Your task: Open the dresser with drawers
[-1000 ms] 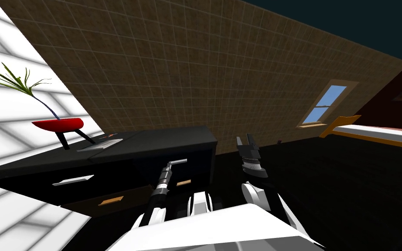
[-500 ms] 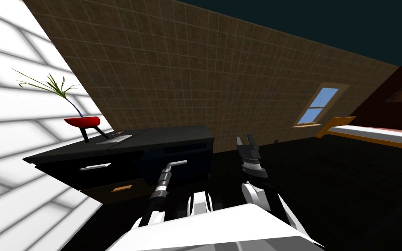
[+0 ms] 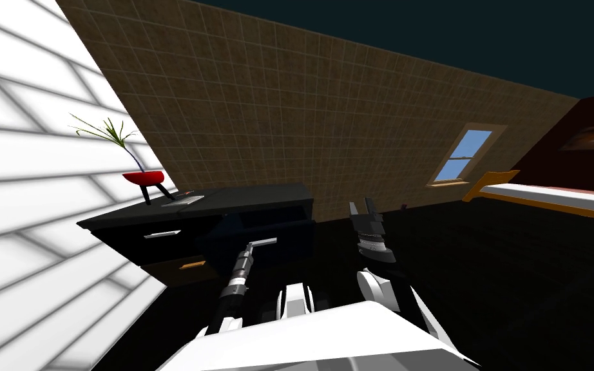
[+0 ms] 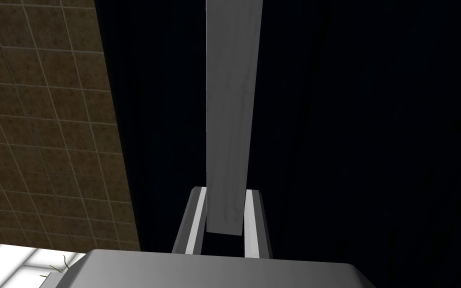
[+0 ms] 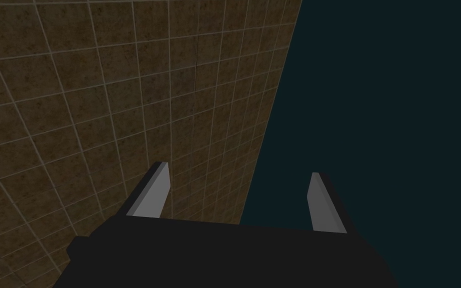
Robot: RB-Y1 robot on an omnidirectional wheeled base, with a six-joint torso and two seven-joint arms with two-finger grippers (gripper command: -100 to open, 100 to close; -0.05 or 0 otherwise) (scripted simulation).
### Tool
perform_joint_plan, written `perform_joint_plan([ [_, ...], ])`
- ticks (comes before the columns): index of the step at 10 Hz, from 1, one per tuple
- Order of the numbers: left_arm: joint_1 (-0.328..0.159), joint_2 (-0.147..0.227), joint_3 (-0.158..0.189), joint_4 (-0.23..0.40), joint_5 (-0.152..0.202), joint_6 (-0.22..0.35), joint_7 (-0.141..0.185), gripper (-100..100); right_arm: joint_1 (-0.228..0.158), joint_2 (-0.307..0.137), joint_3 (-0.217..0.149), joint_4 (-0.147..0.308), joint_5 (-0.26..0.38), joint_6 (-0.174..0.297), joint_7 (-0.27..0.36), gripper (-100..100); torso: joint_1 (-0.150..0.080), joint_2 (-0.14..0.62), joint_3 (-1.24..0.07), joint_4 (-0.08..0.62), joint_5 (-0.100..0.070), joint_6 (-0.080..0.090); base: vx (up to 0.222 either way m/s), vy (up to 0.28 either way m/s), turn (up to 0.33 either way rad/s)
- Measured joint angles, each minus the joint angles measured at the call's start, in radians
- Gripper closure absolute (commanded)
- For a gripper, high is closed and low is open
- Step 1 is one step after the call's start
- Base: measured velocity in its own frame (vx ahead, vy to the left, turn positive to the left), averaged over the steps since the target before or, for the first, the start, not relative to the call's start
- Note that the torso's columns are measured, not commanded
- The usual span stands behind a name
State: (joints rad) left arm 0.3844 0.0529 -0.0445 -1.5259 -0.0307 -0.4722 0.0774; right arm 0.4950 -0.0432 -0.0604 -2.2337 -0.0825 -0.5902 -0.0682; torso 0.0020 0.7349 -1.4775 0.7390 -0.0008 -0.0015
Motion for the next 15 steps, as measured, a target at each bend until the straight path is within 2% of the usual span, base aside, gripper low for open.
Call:
perform_joint_plan([
  [7,0.042,0.017,-0.003,-0.17,0.002,0.127,0.015,-100,0.0,0.0,0.0,0.0,0.0,0.0,0.0,0,-0.002,0.004,0.002,-0.001,0.001,0.001,-0.001,-0.007,-0.01],
  [10,0.067,0.023,-0.007,-0.252,0.002,0.202,0.021,-100,0.0,0.0,0.0,0.0,0.0,0.0,0.0,0,-0.005,0.007,0.003,0.003,-0.002,0.001,-0.006,-0.005,-0.006],
  [11,0.068,0.023,-0.007,-0.254,0.002,0.208,0.021,0,0.0,0.0,0.0,0.0,0.0,0.0,0.0,0,-0.004,0.007,0.003,0.002,-0.001,0.001,0.0,0.0,0.0],
  [15,0.07,0.023,-0.007,-0.25,0.002,0.211,0.021,0,0.0,0.0,0.0,0.0,0.0,0.0,0.0,0,-0.002,0.004,0.002,0.0,0.0,0.001,0.0,0.0,0.0],
])
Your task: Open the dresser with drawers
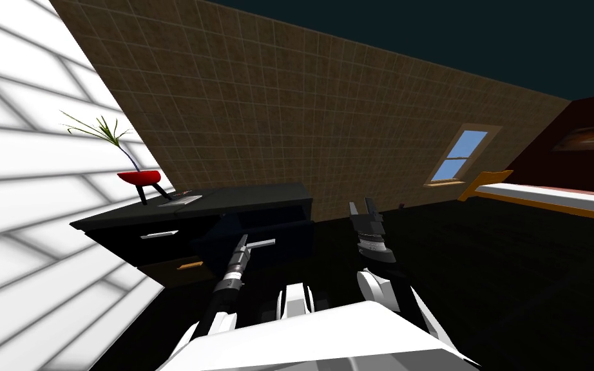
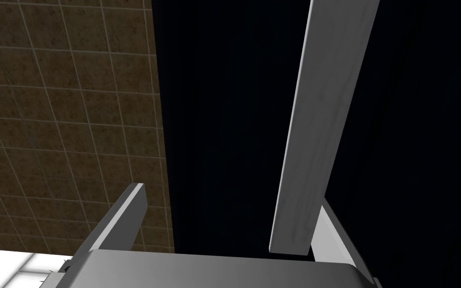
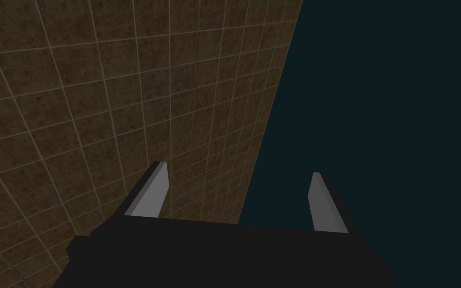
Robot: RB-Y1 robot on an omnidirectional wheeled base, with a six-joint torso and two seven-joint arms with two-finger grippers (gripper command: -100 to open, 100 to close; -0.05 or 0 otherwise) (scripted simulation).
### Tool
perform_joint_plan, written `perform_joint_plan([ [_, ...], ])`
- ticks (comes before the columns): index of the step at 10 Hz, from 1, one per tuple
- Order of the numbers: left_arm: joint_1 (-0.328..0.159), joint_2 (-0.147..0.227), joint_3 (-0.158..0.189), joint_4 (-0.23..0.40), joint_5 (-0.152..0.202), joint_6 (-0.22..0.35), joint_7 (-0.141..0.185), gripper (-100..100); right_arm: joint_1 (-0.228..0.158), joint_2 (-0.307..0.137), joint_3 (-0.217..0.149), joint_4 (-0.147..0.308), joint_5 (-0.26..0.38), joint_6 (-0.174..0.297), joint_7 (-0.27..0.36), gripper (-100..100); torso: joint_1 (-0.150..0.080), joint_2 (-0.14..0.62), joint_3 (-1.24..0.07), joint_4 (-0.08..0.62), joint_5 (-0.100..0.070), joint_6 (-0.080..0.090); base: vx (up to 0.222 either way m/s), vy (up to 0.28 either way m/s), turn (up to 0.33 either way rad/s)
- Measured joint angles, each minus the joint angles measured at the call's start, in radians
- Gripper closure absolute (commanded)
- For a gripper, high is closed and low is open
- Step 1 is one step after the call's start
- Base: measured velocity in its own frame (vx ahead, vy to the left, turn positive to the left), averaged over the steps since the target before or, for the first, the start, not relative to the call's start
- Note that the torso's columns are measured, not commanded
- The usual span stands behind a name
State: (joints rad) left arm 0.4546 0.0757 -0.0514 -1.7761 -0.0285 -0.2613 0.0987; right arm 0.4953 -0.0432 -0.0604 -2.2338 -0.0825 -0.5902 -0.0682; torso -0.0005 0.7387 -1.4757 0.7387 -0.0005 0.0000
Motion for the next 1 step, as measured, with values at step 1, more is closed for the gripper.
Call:
perform_joint_plan([
  [1,0.0,0.0,0.0,0.0,0.0,0.0,0.0,0,0.0,0.0,0.0,0.0,0.0,0.0,0.0,0,0.0,0.0,0.0,0.0,0.0,0.0,0.0,0.0,0.0],
])
